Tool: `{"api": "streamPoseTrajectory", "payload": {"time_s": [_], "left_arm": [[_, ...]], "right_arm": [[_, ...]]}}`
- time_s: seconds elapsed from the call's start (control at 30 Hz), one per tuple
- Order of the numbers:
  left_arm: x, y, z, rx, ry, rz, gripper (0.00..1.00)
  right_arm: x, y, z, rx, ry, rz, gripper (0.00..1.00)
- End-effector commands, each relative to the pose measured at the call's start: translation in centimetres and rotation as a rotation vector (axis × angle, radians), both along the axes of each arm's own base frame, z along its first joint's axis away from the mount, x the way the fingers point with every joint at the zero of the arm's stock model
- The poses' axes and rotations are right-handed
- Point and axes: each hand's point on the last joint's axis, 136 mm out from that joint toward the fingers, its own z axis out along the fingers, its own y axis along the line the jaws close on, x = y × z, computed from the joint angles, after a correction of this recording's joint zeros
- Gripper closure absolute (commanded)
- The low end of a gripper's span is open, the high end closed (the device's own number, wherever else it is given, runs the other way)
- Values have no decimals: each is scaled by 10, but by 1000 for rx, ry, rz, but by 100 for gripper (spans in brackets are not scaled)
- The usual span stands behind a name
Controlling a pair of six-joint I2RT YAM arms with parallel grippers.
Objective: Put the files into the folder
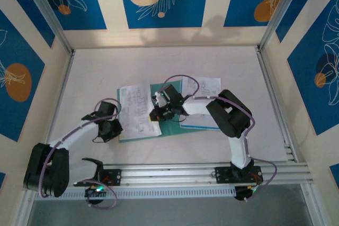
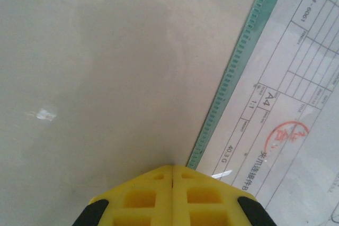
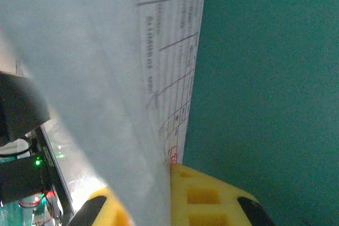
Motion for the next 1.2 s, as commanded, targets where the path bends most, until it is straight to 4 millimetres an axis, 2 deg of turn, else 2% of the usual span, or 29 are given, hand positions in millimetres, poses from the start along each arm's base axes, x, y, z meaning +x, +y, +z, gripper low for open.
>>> {"api": "streamPoseTrajectory", "payload": {"time_s": [0.0, 0.67, 0.73, 0.83, 0.97, 1.0, 1.17], "left_arm": [[1, -1, -2, -14, 9, -9, 100], [3, -1, 3, -11, 1, -10, 100], [3, -1, 4, -9, -3, -10, 100], [2, 1, 7, -4, -4, -10, 100], [1, 3, 15, 4, -24, -5, 100], [2, 4, 19, 5, -32, -4, 100], [3, 4, 44, 9, -75, -15, 100]], "right_arm": [[-8, 0, -1, -8, 27, 70, 100], [-5, 0, -11, -57, 68, 73, 100], [-4, -1, -7, -61, 59, 63, 91], [0, -4, 4, -75, 35, 38, 64], [9, -16, 25, -127, -10, -40, 37], [11, -21, 30, -147, -24, -66, 33], [23, -57, 59, -242, -70, -221, 26]]}}
